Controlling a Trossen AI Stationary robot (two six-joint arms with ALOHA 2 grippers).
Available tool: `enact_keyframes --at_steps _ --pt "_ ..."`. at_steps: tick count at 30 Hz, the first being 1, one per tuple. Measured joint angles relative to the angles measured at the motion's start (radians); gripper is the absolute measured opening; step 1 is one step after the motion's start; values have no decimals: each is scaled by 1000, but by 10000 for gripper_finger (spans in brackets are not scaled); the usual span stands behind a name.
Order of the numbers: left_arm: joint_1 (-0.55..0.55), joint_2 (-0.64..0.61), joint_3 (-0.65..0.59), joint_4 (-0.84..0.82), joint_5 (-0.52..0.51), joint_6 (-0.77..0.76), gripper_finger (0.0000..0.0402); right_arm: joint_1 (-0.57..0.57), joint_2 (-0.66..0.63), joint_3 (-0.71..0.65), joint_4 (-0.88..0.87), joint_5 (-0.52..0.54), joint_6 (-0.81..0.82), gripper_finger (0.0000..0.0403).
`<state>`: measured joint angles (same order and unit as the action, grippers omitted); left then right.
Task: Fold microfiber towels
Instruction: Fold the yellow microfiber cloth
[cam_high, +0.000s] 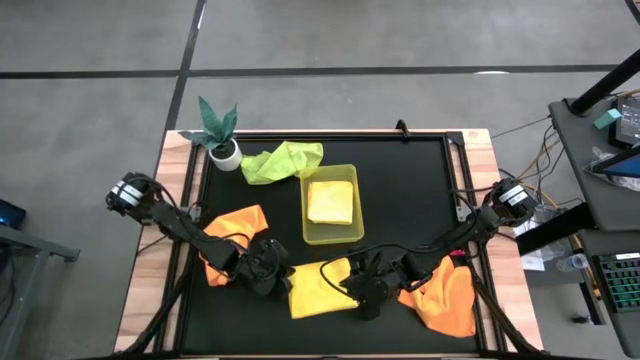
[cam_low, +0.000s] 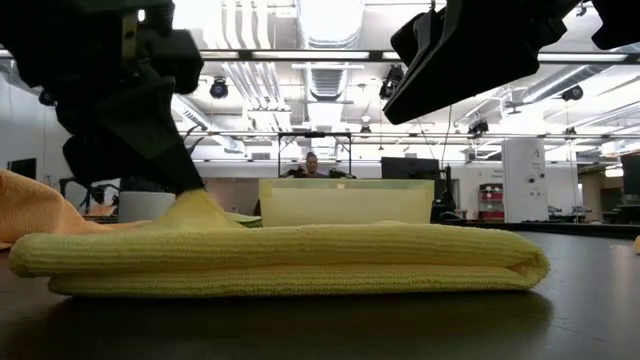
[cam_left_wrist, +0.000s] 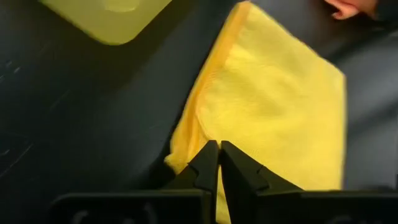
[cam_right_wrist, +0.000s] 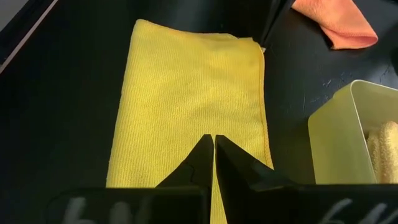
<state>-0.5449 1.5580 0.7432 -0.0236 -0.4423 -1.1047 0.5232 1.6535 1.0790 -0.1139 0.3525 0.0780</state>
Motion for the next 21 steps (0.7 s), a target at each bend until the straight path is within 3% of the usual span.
enact_keyframes --at_steps 21 --pt "0 -82 16 -207 55 13 0 -11 0 0 0 16 7 11"
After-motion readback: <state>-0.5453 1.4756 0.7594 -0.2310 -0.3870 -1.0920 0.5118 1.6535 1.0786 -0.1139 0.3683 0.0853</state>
